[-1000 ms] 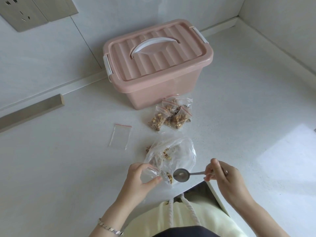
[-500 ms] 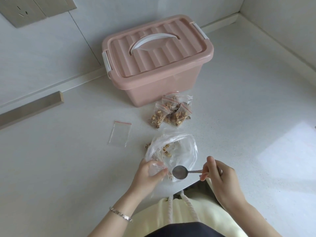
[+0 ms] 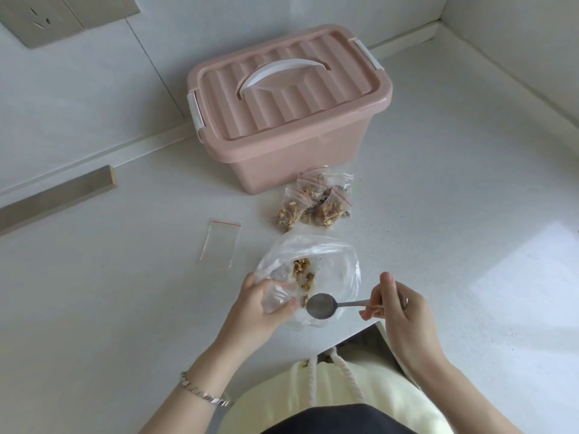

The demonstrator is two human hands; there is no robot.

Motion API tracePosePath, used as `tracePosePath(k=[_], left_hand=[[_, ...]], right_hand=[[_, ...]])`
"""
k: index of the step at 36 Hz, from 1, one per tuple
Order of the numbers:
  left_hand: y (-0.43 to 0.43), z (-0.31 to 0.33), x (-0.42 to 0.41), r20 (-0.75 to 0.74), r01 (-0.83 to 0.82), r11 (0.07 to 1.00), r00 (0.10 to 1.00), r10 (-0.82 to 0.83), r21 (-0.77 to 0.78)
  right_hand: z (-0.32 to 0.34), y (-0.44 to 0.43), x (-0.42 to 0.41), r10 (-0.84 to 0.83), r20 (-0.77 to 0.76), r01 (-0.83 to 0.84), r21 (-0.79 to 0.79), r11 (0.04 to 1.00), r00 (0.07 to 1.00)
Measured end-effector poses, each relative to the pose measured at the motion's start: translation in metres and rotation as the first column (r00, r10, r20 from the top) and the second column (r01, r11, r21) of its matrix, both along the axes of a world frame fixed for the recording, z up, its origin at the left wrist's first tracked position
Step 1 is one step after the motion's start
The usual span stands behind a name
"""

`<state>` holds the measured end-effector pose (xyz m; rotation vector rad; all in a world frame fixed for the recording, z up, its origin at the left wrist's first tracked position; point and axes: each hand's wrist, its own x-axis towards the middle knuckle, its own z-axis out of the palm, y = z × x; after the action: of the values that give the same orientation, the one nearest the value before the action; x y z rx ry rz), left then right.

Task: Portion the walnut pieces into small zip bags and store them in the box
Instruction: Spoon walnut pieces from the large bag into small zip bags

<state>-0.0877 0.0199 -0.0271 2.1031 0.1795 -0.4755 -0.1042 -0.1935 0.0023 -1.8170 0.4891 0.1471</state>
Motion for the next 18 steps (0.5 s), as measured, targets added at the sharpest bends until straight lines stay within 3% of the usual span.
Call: tracePosePath(k=[5, 9, 13, 18], left_hand=[[0.006, -0.013, -0.01, -0.025, 0.001, 0.995, 1.0, 0.001, 0.096], [0.007, -0.01, -0.007, 0.144, -0.125, 0.99, 0.983, 0.114, 0.071], [0.004, -0.006, 0.006, 0.221, -0.128, 0.991, 0.968, 0.117, 0.038], [-0.003, -0.017, 0.024, 0.135, -0.043, 0.996, 0.99, 0.032, 0.077]], right_hand=[[-0.007, 0.001, -0.002, 0.004, -0.01, -0.005, -0.105, 0.994, 1.0], [-0.014, 0.003, -0.002, -0.048, -0.017, 0.047, -0.074, 0.996, 0.999], [-0.019, 0.007, 0.004, -0.099, 0.01, 0.099, -0.007, 0.995, 0.995], [-0.024, 0.011, 0.016, -0.081, 0.03, 0.081, -0.016, 0.997, 0.996]])
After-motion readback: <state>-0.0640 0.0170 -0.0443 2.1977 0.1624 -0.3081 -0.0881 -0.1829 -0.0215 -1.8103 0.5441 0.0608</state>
